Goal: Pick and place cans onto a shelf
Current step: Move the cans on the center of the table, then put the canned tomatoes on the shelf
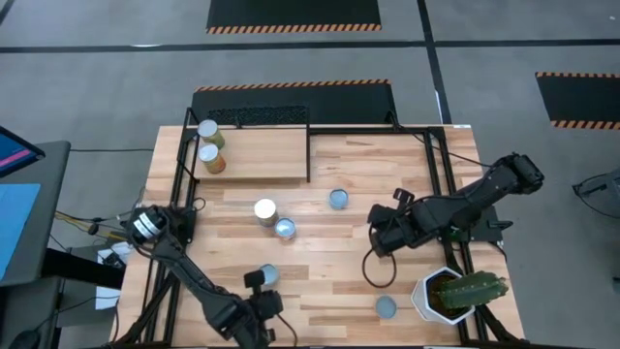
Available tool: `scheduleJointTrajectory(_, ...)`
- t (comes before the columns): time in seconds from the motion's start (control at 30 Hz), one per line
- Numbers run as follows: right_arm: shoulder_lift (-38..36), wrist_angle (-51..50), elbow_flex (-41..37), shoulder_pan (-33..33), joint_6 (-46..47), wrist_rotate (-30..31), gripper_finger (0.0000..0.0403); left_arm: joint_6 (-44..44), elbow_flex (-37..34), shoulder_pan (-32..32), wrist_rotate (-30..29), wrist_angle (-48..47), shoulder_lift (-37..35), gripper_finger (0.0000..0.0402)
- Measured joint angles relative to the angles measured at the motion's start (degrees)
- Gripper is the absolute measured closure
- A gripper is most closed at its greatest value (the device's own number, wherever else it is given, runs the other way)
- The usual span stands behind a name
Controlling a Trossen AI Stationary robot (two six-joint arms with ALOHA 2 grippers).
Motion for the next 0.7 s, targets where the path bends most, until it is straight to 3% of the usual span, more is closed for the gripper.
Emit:
scheduleJointTrajectory(0.13,0.0,0.0,0.0,-0.2,-0.7,0.0,0.0395,1.4,-0.1,2.5,0.2,-2.2,0.2,0.0401)
scheduleJointTrajectory(0.27,0.0,0.0,0.0,0.6,-0.9,0.0,0.0395,-4.6,-0.1,3.9,3.7,-14.6,0.4,0.0402)
scheduleJointTrajectory(0.4,0.0,0.3,0.0,1.5,-1.0,0.0,0.0395,-12.1,0.5,3.3,-3.1,-24.5,0.2,0.0401)
scheduleJointTrajectory(0.7,0.0,5.8,-0.2,-3.3,-9.3,-0.7,0.0398,-8.8,2.3,2.0,-1.9,-23.7,0.0,0.0401)
